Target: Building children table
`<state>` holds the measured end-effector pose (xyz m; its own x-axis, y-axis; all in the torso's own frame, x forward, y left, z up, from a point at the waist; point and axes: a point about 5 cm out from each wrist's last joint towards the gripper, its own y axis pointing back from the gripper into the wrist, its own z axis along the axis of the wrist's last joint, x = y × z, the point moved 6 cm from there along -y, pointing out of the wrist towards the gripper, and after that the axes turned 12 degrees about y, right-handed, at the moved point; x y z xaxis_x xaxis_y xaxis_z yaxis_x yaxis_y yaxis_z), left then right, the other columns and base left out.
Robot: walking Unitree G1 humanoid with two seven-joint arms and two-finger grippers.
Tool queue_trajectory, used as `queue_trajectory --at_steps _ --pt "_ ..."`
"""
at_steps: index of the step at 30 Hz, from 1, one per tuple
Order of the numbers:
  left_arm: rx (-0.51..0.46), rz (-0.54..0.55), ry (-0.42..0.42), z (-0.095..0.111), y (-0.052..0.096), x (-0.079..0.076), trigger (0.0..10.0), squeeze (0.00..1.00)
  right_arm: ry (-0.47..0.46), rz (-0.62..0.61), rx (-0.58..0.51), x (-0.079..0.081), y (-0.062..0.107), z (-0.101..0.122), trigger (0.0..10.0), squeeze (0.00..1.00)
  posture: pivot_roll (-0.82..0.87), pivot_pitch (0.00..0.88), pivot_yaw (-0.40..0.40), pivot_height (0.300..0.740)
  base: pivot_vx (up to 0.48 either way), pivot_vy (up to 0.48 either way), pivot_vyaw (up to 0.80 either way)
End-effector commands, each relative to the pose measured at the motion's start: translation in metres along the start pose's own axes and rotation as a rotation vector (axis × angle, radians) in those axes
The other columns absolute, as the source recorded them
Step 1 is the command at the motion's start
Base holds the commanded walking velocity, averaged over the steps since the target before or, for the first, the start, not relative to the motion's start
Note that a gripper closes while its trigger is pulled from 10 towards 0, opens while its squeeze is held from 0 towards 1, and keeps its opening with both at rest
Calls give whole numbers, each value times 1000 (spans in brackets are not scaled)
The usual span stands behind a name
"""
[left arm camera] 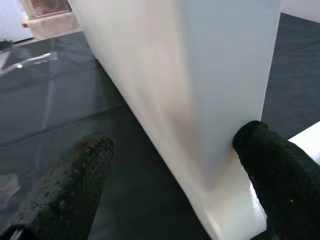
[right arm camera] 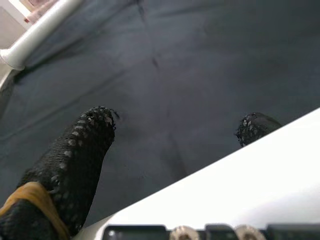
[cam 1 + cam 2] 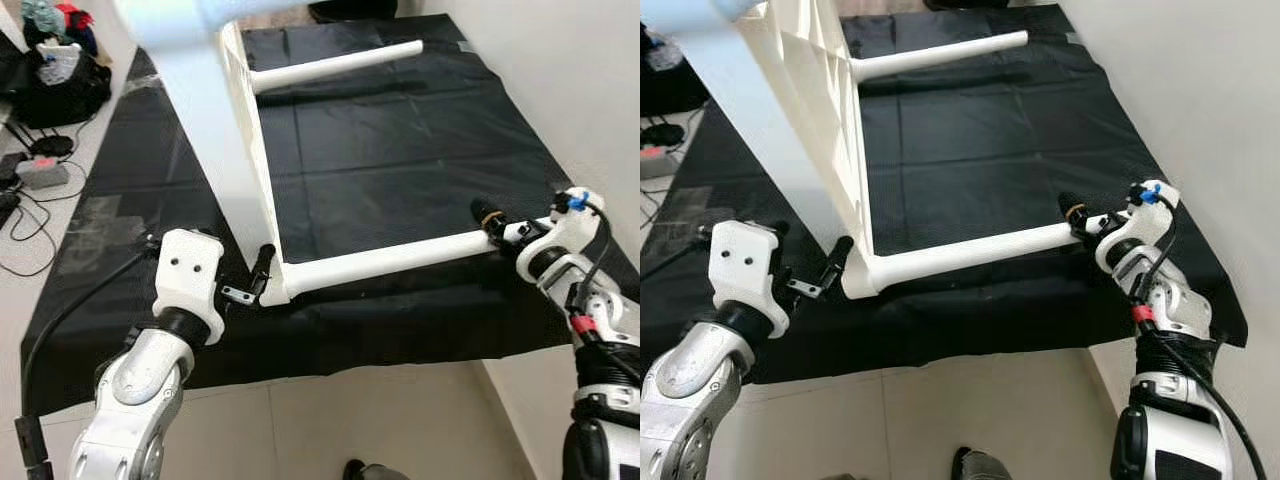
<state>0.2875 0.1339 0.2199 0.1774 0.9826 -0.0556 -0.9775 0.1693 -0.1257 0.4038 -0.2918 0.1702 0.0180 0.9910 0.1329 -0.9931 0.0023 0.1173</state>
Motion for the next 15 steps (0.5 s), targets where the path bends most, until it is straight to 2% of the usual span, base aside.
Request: queue_trajectory --at_steps 1,2,3,4,5,6,7,10,11,13,14,15 --pt "-13 70 -22 3 1 15 10000 0 583 -232 262 -50 21 -48 10000 1000 -10 188 -81 740 0 0 0" --pt "-13 70 -22 3 1 15 10000 0 583 -232 262 -50 21 -48 10000 1000 -10 188 -81 740 0 0 0" --pt "-16 71 -20 4 0 14 10000 0 571 -274 185 -51 19 -28 10000 1000 -10 184 -83 740 0 0 0" --pt "-19 72 -19 4 0 14 10000 0 510 -307 129 -51 17 -13 10000 1000 -9 182 -90 740 0 0 0" --pt "-19 72 -19 4 0 14 10000 0 510 -307 129 -51 17 -13 10000 1000 -9 182 -90 740 0 0 0" --pt "-21 73 -18 4 0 13 10000 0 460 -325 104 -51 17 -4 10000 1000 -9 182 -91 740 0 0 0" --pt "-22 75 -17 5 1 14 10000 0 405 -360 129 -57 19 -5 10000 1000 -9 183 -95 740 0 0 0" --pt "-22 75 -17 5 1 14 10000 0 405 -360 129 -57 19 -5 10000 1000 -9 183 -95 740 0 0 0" --pt "-24 79 -14 5 1 14 10000 0 306 -434 210 -73 26 -16 10000 1000 -7 186 -100 740 0 0 0" --pt "-24 79 -14 5 1 14 10000 0 306 -434 210 -73 26 -16 10000 1000 -7 186 -100 740 0 0 0" --pt "-25 80 -13 5 2 14 10000 0 262 -458 230 -78 29 -20 10000 1000 -7 186 -100 740 0 0 0" --pt "-25 79 -11 5 2 13 10000 0 144 -496 250 -84 32 -27 10000 1000 -11 187 -100 740 0 0 0"
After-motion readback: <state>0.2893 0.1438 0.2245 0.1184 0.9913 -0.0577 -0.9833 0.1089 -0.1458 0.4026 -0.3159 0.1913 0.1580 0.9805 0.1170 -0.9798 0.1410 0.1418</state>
